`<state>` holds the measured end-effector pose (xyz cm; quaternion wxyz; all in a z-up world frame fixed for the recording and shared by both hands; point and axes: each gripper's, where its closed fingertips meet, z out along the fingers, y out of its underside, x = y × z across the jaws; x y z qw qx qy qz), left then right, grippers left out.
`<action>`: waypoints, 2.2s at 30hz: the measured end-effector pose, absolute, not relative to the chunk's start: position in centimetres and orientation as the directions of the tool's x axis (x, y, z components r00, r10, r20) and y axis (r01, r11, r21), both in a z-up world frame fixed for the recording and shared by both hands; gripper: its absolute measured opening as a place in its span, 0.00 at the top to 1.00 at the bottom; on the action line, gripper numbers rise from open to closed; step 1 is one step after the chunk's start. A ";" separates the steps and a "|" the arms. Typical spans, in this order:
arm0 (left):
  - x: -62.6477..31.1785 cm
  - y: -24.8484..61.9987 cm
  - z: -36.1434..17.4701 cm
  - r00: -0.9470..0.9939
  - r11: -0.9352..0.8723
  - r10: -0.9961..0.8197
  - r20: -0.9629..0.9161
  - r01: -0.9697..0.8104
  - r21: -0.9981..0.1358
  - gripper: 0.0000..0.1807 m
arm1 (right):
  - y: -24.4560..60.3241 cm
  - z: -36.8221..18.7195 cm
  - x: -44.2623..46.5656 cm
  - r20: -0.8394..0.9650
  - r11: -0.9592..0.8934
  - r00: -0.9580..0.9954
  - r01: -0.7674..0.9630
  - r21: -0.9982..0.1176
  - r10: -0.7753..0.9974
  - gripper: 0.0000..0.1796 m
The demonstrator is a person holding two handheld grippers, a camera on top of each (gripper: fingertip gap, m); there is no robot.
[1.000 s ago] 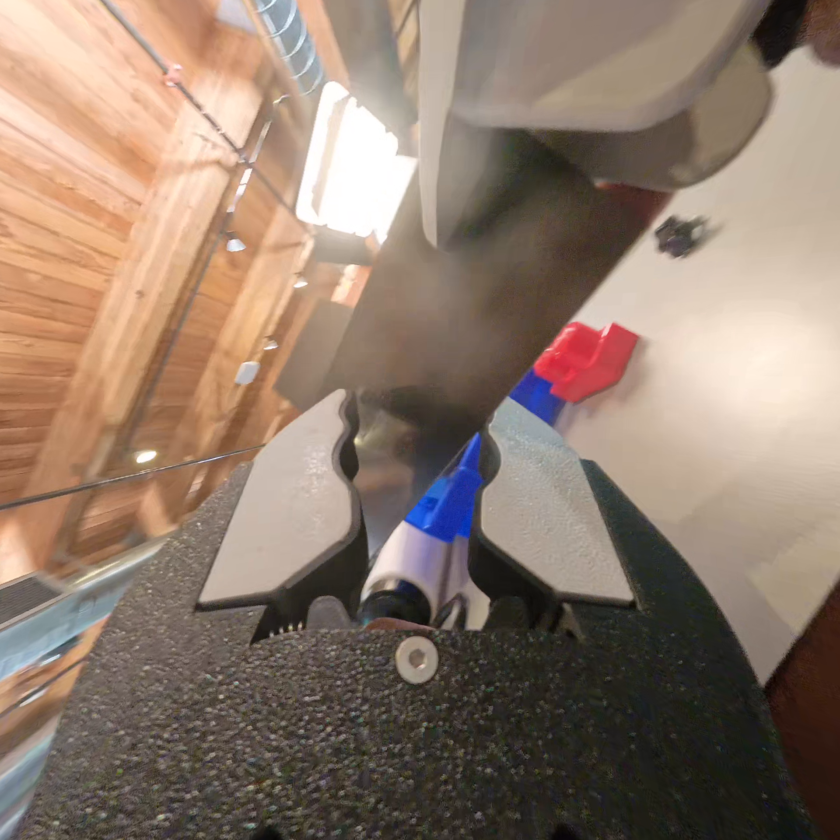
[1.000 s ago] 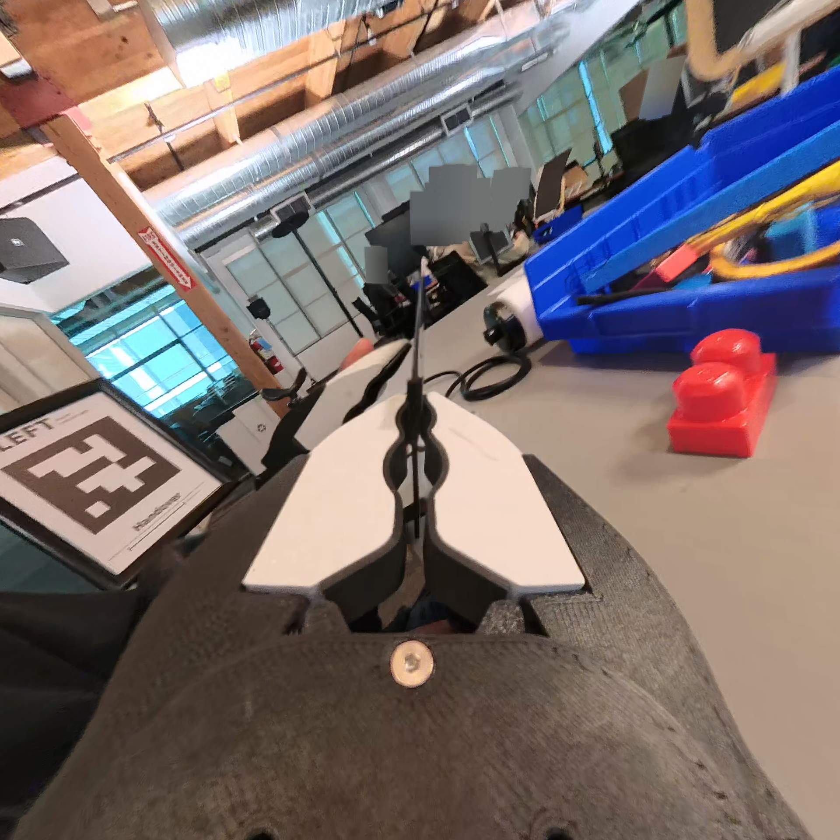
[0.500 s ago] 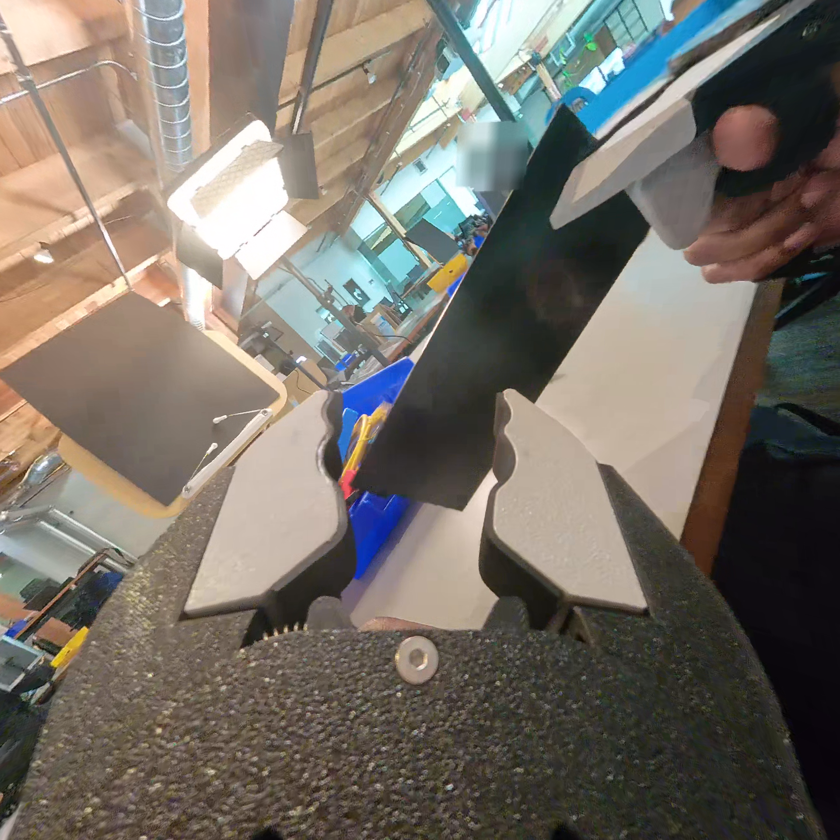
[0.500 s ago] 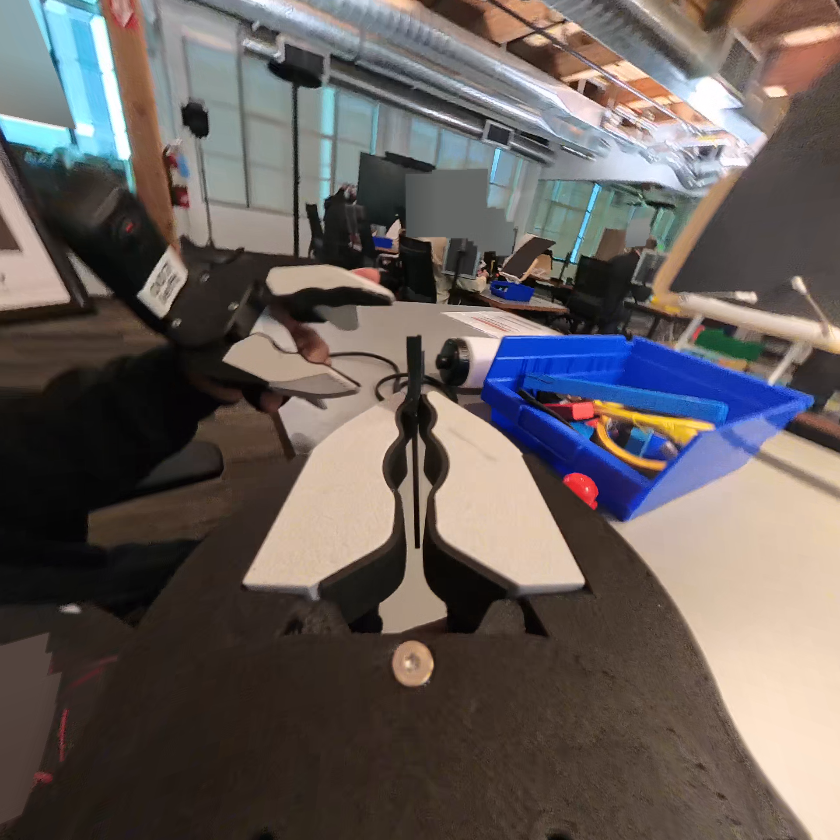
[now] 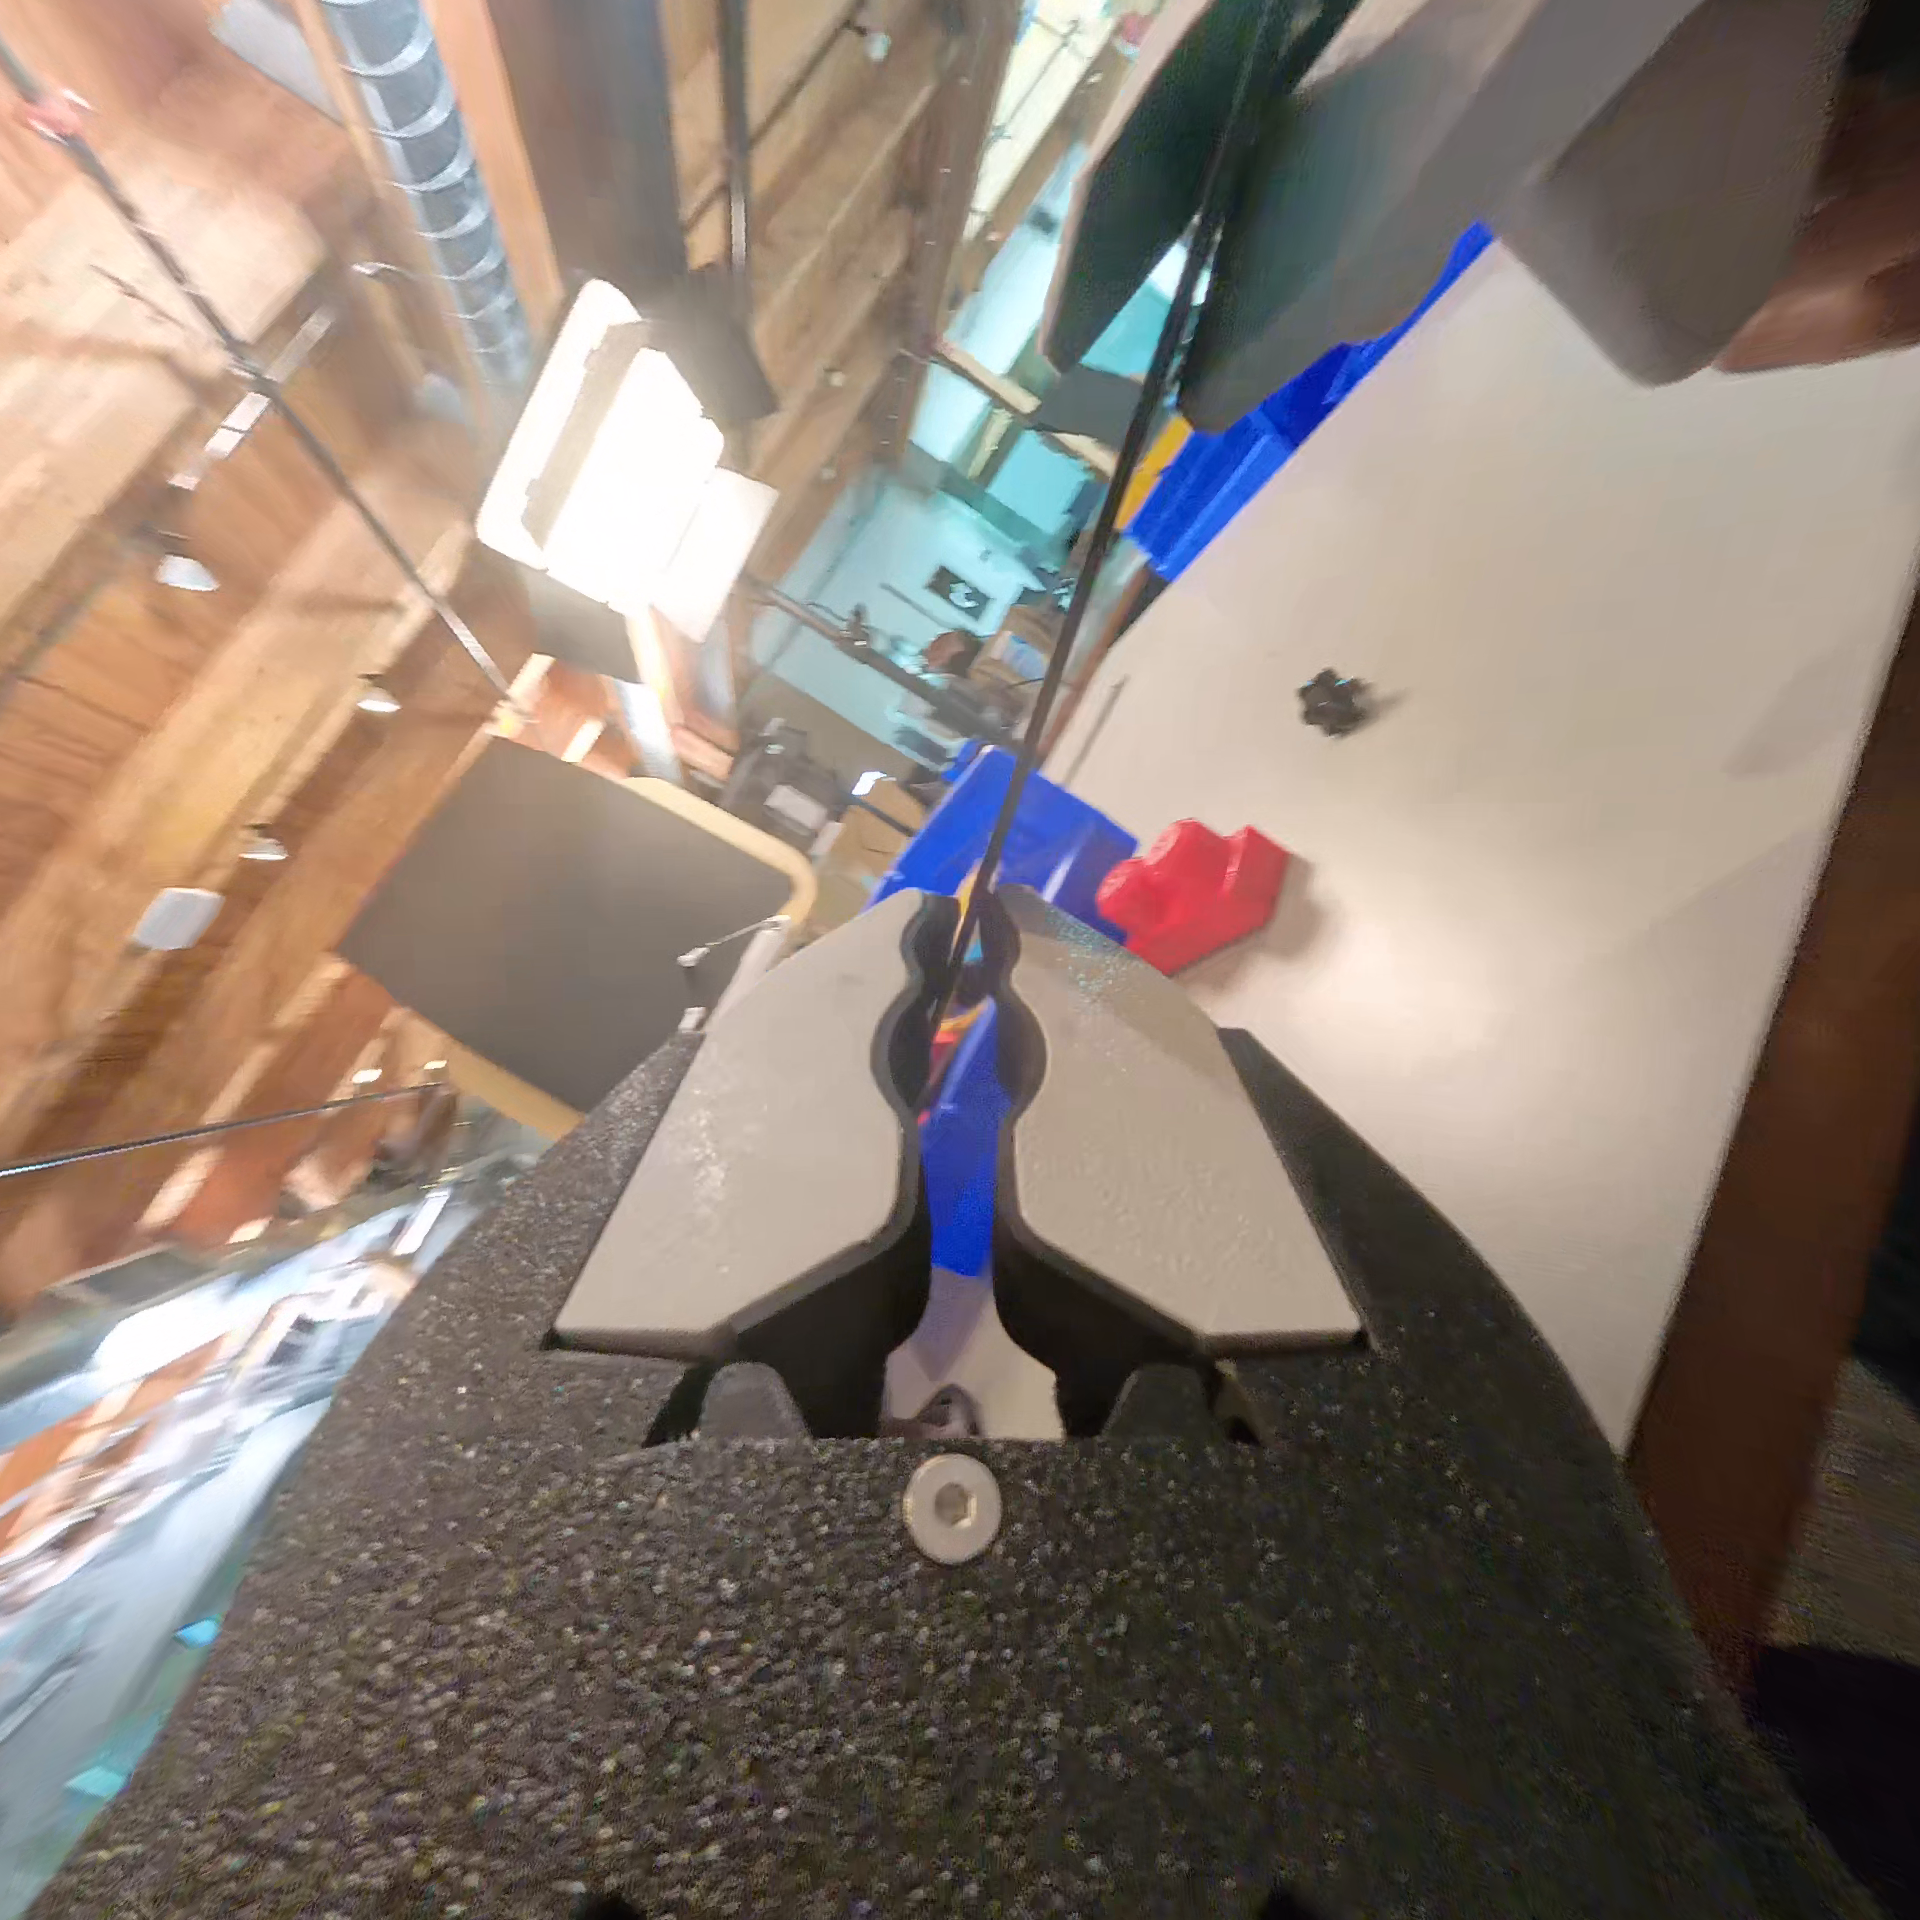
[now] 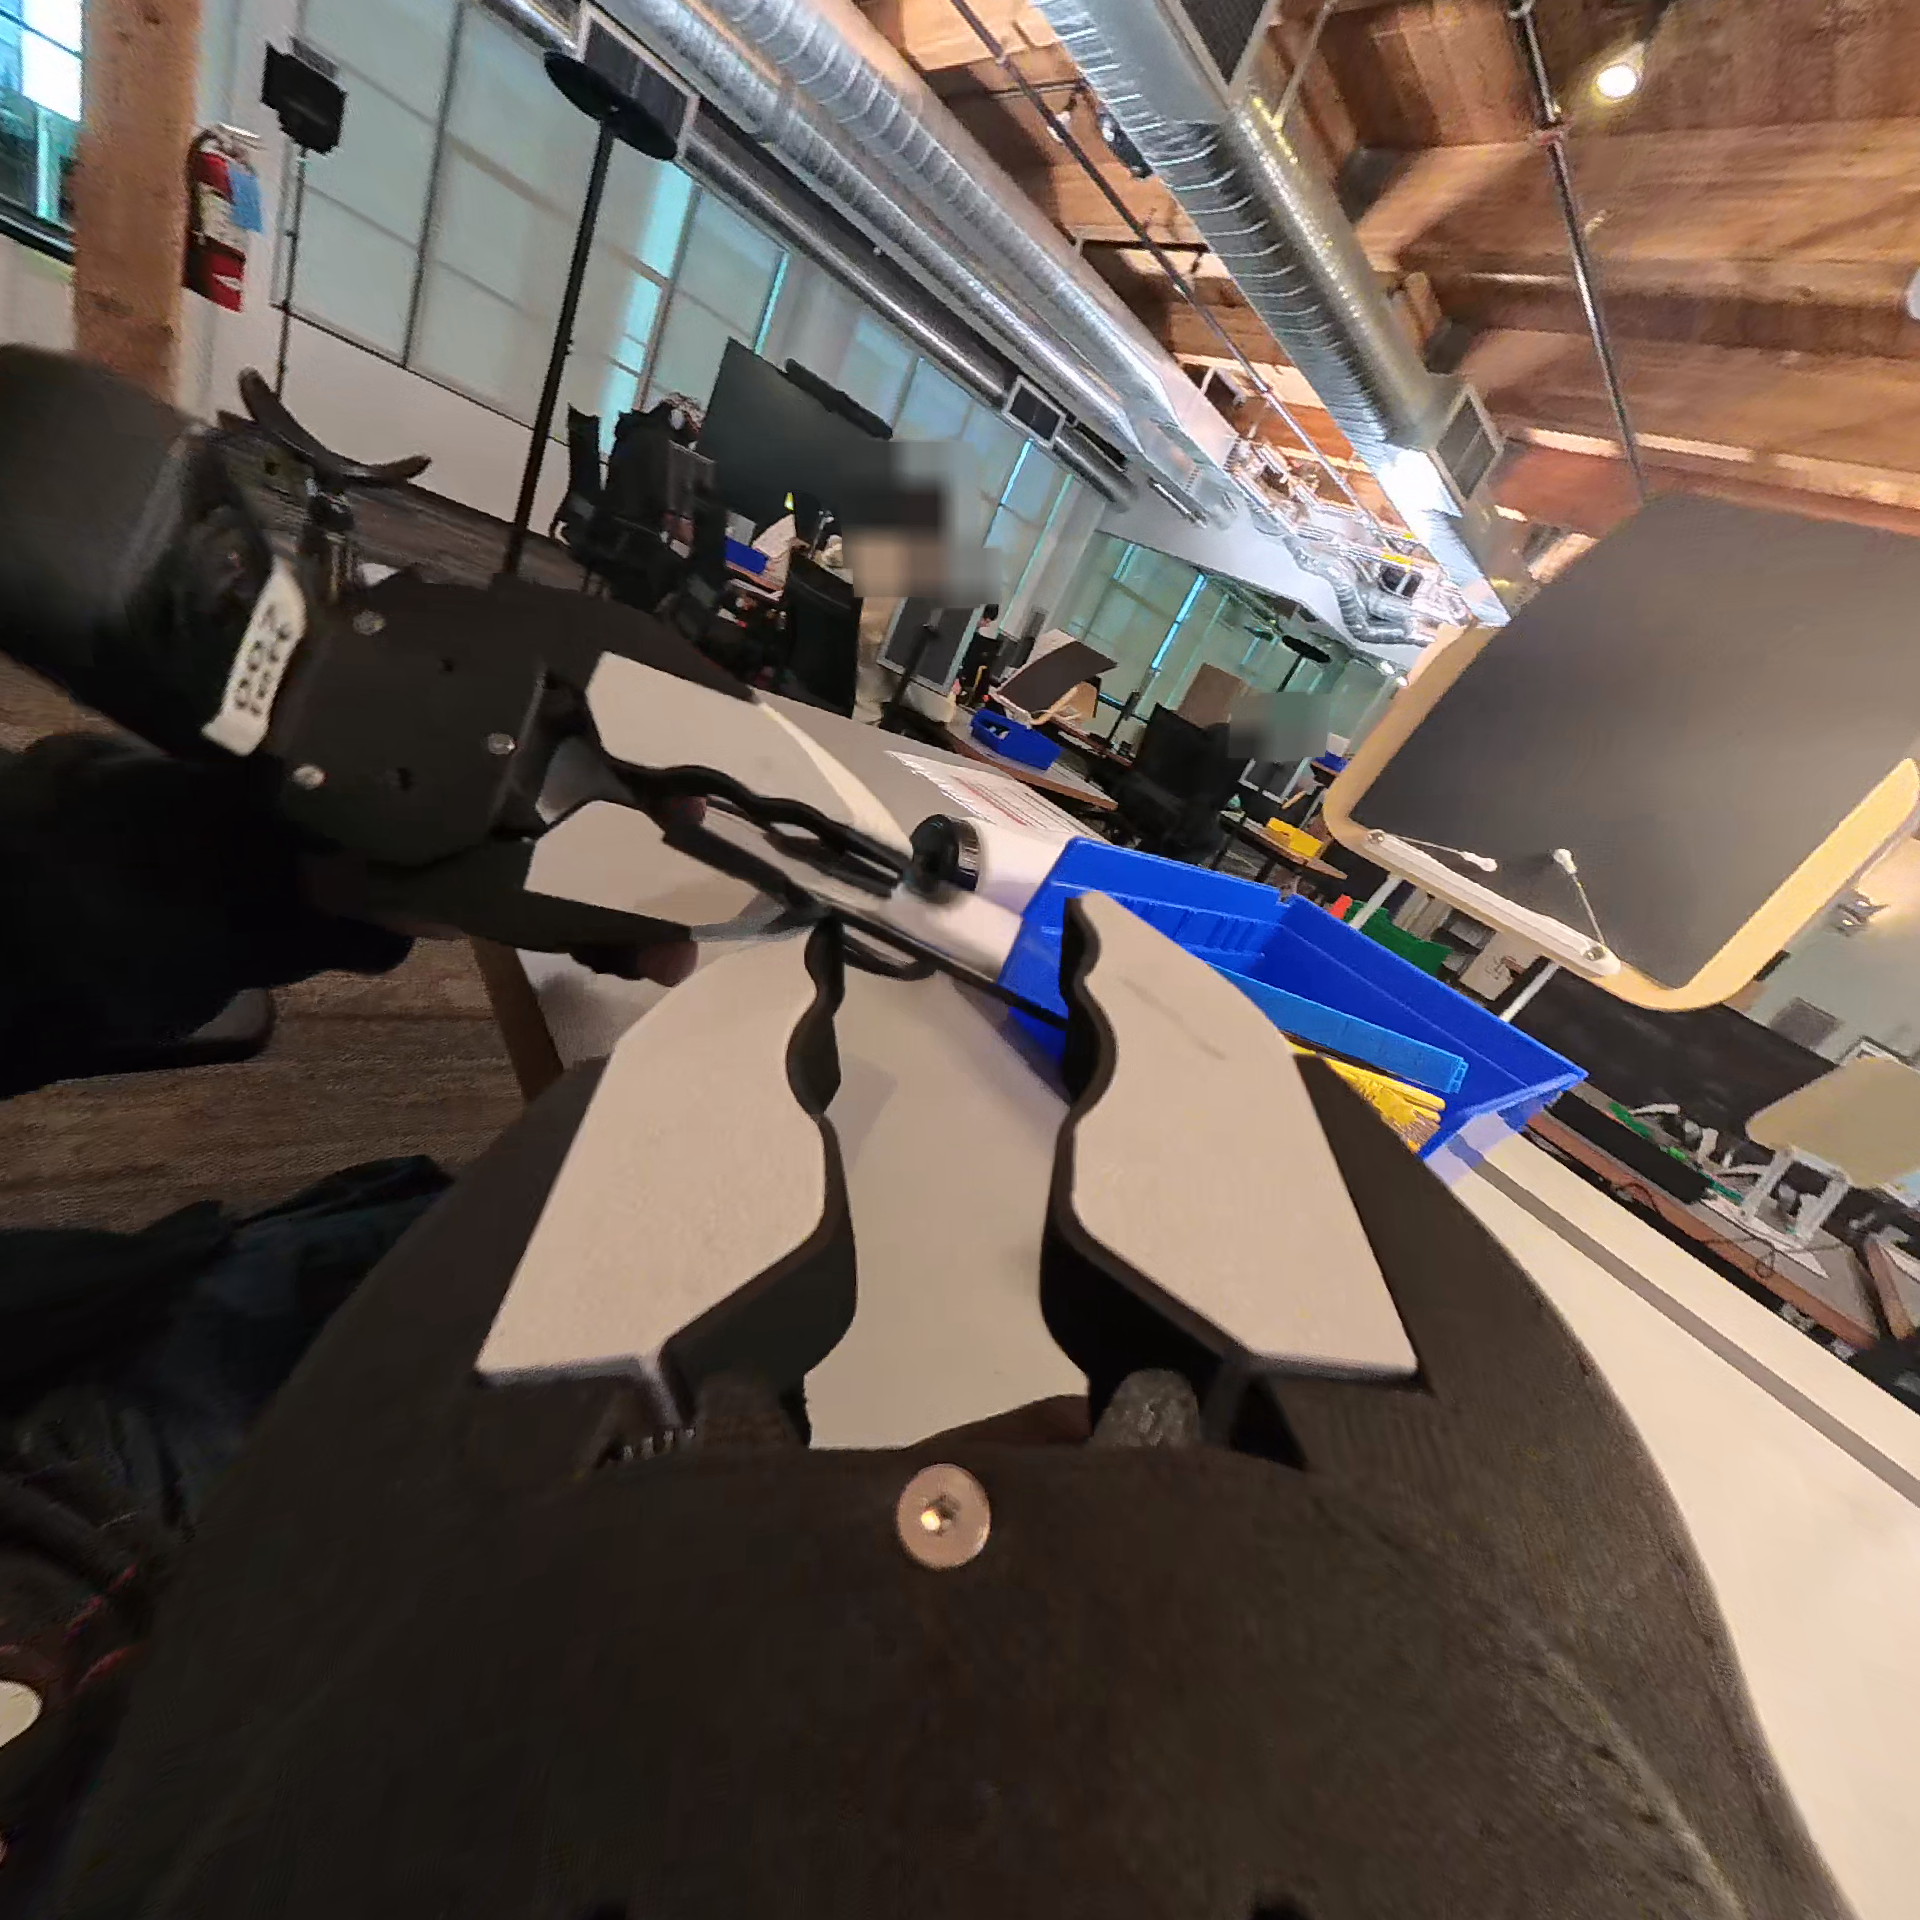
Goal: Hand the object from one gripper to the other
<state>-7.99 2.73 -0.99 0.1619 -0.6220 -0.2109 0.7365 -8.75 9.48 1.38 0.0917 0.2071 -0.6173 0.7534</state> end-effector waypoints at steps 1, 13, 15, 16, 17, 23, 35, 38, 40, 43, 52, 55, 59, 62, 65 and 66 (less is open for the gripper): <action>-8.1 2.5 -0.9 -0.214 -0.876 0.464 -0.860 0.039 -0.482 0.96 | 9.3 1.2 -8.9 0.422 -0.216 -0.900 -0.394 -0.894 -0.108 0.78; -8.0 -0.1 -0.8 -0.409 -0.879 0.389 -0.826 0.105 -0.466 0.97 | 9.3 1.3 -10.3 0.471 -0.193 -0.882 -0.460 -0.867 -0.014 0.75; -7.6 -1.0 -0.2 -0.458 -0.857 0.403 -0.792 0.115 -0.502 0.99 | 9.5 1.7 -10.9 0.403 -0.196 -0.915 -0.392 -0.899 -0.019 0.76; -7.2 -1.4 0.4 -0.489 -0.839 0.424 -0.762 0.104 -0.533 0.99 | 9.5 1.8 -11.1 0.358 -0.195 -0.933 -0.346 -0.917 -0.028 0.76; -6.8 -1.7 0.8 -0.514 -0.831 0.426 -0.744 0.103 -0.547 0.99 | 9.5 2.0 -11.3 0.305 -0.195 -0.951 -0.291 -0.936 -0.044 0.76; -4.9 -1.4 3.2 -0.629 -0.906 0.143 -0.764 0.227 -0.357 0.99 | 9.5 2.8 -9.6 -0.291 -0.056 -0.879 0.336 -0.940 -0.378 0.69; -7.2 3.0 0.6 -0.517 -0.982 -0.053 -0.854 0.180 -0.048 0.99 | 9.2 1.0 -8.0 -0.621 0.241 -0.602 0.593 -0.769 -0.501 0.77; -7.6 2.6 0.1 -0.485 -0.982 0.008 -0.875 0.163 -0.100 0.98 | 8.9 0.5 -8.7 -0.594 0.203 -0.661 0.573 -0.794 -0.459 0.95; -7.8 2.4 -0.3 -0.434 -0.979 0.095 -0.896 0.122 -0.163 0.89 | 8.7 0.1 -9.8 -0.546 0.162 -0.733 0.530 -0.832 -0.406 1.00; -7.7 2.4 -0.4 -0.348 -0.954 0.270 -0.898 0.033 -0.299 0.74 | 9.2 1.1 -11.0 -0.439 0.062 -0.811 0.452 -0.890 -0.387 1.00; -6.4 4.3 -1.3 0.098 -0.774 0.629 -0.771 -0.018 -0.633 0.69 | 10.4 1.4 -11.1 0.007 -0.005 -0.956 -0.006 -1.000 -0.294 1.00; -6.2 4.5 -0.2 0.100 -0.778 0.627 -0.773 0.027 -0.628 0.68 | 11.0 1.1 -9.1 0.202 -0.029 -0.919 -0.205 -0.978 -0.339 1.00; -6.1 5.2 -0.8 0.196 -0.799 0.600 -0.775 0.118 -0.589 0.69 | 11.9 0.0 -6.1 0.476 -0.102 -0.786 -0.477 -0.873 -0.395 0.99; -5.7 5.3 -3.7 0.314 -0.832 0.555 -0.770 0.202 -0.517 0.84 | 11.9 0.1 -5.2 0.509 -0.133 -0.766 -0.500 -0.856 -0.392 0.99; -5.9 4.8 -4.2 0.311 -0.824 0.566 -0.763 0.227 -0.519 0.94 | 11.3 0.2 -6.1 0.496 -0.126 -0.799 -0.484 -0.866 -0.340 0.94; -6.0 4.6 -3.9 0.294 -0.806 0.592 -0.750 0.231 -0.545 0.97 | 11.0 0.8 -6.8 0.499 -0.137 -0.820 -0.480 -0.867 -0.280 0.89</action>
